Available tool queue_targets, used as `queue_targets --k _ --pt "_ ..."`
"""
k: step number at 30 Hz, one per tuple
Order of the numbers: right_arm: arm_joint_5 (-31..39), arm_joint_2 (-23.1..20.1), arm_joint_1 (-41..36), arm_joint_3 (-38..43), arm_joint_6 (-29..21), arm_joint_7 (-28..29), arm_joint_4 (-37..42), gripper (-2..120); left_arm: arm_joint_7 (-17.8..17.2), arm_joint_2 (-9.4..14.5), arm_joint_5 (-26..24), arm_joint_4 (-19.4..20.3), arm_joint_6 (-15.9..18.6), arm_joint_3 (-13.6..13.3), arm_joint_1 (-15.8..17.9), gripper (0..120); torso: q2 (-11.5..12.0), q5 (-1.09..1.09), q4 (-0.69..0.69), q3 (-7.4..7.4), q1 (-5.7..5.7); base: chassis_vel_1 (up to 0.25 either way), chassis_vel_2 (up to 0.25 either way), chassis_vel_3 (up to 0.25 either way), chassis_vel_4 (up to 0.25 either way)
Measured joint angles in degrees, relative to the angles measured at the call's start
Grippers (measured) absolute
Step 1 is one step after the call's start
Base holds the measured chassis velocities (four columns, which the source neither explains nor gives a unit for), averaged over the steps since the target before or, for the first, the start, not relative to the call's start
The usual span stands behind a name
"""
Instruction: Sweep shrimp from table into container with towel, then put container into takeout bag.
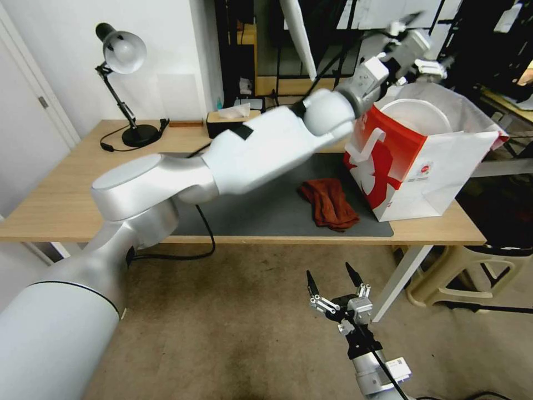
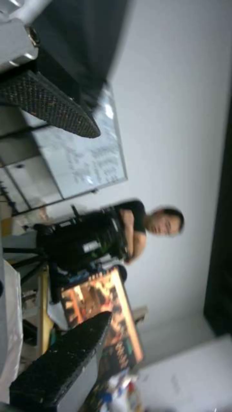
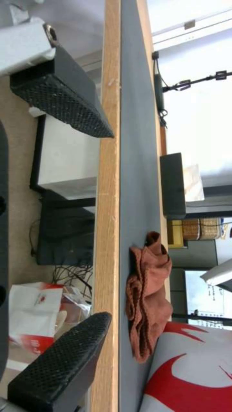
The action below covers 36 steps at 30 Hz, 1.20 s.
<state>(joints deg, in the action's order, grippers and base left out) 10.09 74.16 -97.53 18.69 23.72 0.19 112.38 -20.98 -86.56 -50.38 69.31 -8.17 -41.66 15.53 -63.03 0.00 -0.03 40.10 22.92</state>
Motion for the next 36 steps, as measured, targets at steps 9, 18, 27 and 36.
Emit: queue_targets --k 9,18,27,36 --pt "-0.47 1.32 -0.52 0.66 0.58 0.09 1.11 100 1.01 14.62 -0.17 10.63 -2.33 9.64 -13.55 100 0.0 -0.04 0.05 0.0 0.0 0.0 0.0 0.0 0.0" --pt "-0.64 2.78 -1.24 1.35 1.34 0.09 2.77 100 3.52 32.59 4.42 24.87 -3.6 25.63 -36.3 100 0.0 -0.05 0.08 0.0 0.0 0.0 0.0 0.0 0.0" --pt "-1.83 4.32 0.79 0.94 1.4 0.51 2.95 100 8.14 39.29 12.61 36.71 -10.07 47.48 -71.43 100 -0.01 0.01 0.06 -0.01 -0.01 0.0 0.0 0.0 0.0" --pt "-4.22 7.33 0.54 2.08 1.91 1.42 3.65 100 9.42 35.03 18.96 36.36 -16.27 52.4 -85.6 100 0.0 -0.01 0.05 0.0 -0.01 0.0 0.0 0.0 0.0"
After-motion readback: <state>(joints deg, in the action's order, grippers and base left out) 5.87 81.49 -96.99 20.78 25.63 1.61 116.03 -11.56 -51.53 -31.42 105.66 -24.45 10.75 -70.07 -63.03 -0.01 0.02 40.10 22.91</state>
